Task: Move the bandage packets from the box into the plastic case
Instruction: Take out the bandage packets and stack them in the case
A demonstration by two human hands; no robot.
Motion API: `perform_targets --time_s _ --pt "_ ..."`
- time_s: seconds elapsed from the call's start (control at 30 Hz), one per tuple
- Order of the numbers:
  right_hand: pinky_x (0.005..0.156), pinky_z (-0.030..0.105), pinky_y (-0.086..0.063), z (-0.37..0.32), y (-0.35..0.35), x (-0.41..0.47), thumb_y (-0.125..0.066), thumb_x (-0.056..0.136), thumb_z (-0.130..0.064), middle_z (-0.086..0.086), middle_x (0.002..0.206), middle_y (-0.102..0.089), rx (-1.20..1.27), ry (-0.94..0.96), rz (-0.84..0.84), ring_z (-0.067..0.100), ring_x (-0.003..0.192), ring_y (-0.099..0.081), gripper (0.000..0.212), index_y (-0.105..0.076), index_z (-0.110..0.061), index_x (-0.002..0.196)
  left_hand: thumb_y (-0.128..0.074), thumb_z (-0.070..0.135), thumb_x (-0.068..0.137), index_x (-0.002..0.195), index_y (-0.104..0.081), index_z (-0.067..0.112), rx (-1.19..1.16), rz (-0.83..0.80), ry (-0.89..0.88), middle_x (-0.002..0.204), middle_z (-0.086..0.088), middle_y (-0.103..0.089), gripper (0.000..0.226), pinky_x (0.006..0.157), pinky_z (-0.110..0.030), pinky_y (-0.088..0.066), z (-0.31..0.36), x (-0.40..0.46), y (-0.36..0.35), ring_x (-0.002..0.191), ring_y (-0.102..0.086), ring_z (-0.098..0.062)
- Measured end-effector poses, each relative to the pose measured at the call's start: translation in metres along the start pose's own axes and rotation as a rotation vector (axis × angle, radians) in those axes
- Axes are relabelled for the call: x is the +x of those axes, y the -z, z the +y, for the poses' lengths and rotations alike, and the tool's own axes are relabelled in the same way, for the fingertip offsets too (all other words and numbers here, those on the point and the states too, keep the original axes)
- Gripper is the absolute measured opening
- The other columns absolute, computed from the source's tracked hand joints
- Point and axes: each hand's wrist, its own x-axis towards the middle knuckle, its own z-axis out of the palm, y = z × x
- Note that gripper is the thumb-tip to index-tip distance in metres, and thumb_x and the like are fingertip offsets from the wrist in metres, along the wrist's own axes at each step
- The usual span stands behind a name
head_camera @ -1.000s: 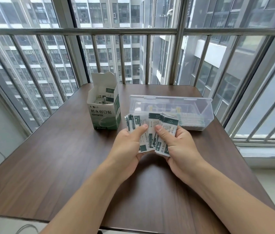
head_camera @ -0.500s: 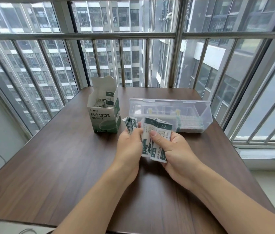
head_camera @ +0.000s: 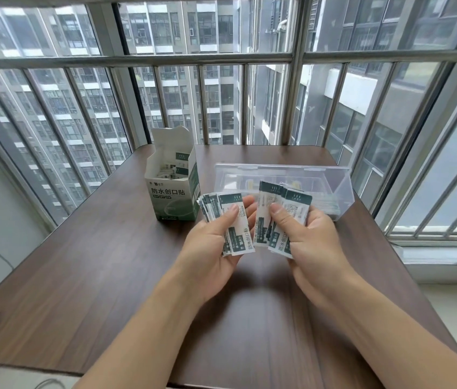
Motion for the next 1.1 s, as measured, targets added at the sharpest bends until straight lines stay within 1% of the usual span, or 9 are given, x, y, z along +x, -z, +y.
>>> perform_targets --time_s 0.1,0.17,0.33,0.43,0.53,0.67,0.8,0.9,1.1 --pt "0.092 0.049 -0.058 0.006 -0.002 0.002 -0.065 0.094 -0.004 0.012 0.105 -0.077 -0.163 0.094 0.035 0.029 0.099 -0.074 0.019 -0.068 -0.004 0.112 -0.047 0.014 0.102 0.117 -0.067 0.004 0.045 0.036 -0.004 0.111 -0.017 -0.074 0.027 0.082 -0.038 -0.061 -0.004 -0.001 -0.004 0.097 -0.073 -0.025" --pt "0.090 0.052 -0.058 0.012 -0.006 0.002 -0.067 0.093 -0.004 0.010 0.102 -0.077 -0.263 0.138 0.045 0.028 0.097 -0.074 0.018 -0.067 -0.007 0.111 -0.045 0.018 0.103 0.112 -0.068 0.005 0.053 0.026 0.005 0.107 -0.016 -0.075 0.028 0.076 -0.039 -0.062 -0.010 -0.003 -0.009 0.092 -0.074 -0.025" --pt "0.086 0.051 -0.059 0.016 -0.003 0.004 -0.071 0.091 -0.011 0.002 0.098 -0.077 -0.403 0.252 0.089 0.019 0.091 -0.075 0.017 -0.065 -0.016 0.107 -0.043 0.019 0.104 0.112 -0.067 0.004 -0.023 -0.017 0.016 0.111 -0.018 -0.073 0.030 0.087 -0.040 -0.059 -0.011 -0.007 -0.016 0.098 -0.073 -0.026" --pt "0.089 0.050 -0.058 0.016 -0.001 0.003 -0.072 0.091 -0.010 0.001 0.101 -0.077 -0.422 0.266 0.057 0.019 0.094 -0.074 0.020 -0.066 -0.017 0.109 -0.049 0.012 0.101 0.115 -0.066 0.002 0.035 0.034 -0.039 0.108 -0.018 -0.074 0.024 0.077 -0.034 -0.062 -0.012 -0.003 -0.012 0.093 -0.074 -0.026" --pt "0.092 0.048 -0.058 0.016 -0.003 0.001 -0.073 0.088 -0.002 0.006 0.103 -0.077 -0.347 0.218 -0.018 0.023 0.099 -0.074 0.024 -0.068 -0.008 0.111 -0.057 0.008 0.096 0.118 -0.066 0.000 0.091 0.077 -0.067 0.109 -0.020 -0.073 0.025 0.073 -0.032 -0.061 -0.013 0.001 -0.008 0.094 -0.073 -0.029" --pt "0.090 0.045 -0.059 0.017 -0.003 0.002 -0.073 0.087 0.000 0.007 0.101 -0.078 -0.304 0.146 -0.038 0.025 0.098 -0.075 0.021 -0.071 -0.008 0.106 -0.065 0.007 0.086 0.120 -0.065 -0.004 0.079 0.119 -0.078 0.112 -0.024 -0.071 0.036 0.073 -0.034 -0.062 -0.014 0.006 -0.004 0.104 -0.070 -0.037" --pt "0.087 0.047 -0.060 0.019 -0.001 0.004 -0.068 0.090 0.001 0.014 0.102 -0.077 -0.190 -0.010 -0.019 0.033 0.098 -0.074 0.019 -0.071 -0.002 0.109 -0.067 0.009 0.085 0.117 -0.067 -0.003 0.072 0.105 -0.044 0.111 -0.023 -0.072 0.034 0.071 -0.035 -0.062 -0.014 0.008 0.001 0.099 -0.071 -0.034" --pt "0.083 0.041 -0.062 0.018 0.002 0.007 -0.063 0.093 0.002 0.017 0.104 -0.076 -0.103 -0.087 0.002 0.032 0.097 -0.074 0.021 -0.069 0.000 0.113 -0.057 0.007 0.096 0.116 -0.067 -0.001 0.034 0.084 -0.028 0.110 -0.021 -0.073 0.024 0.074 -0.035 -0.063 -0.012 0.007 0.004 0.097 -0.073 -0.030" --pt "0.080 0.038 -0.063 0.013 0.006 0.008 -0.064 0.091 0.004 0.015 0.102 -0.077 -0.105 -0.110 -0.050 0.031 0.095 -0.075 0.019 -0.070 -0.001 0.109 -0.067 -0.006 0.084 0.114 -0.069 -0.004 0.094 0.191 -0.125 0.108 -0.022 -0.073 0.030 0.084 -0.046 -0.060 -0.013 0.011 0.006 0.101 -0.071 -0.037"
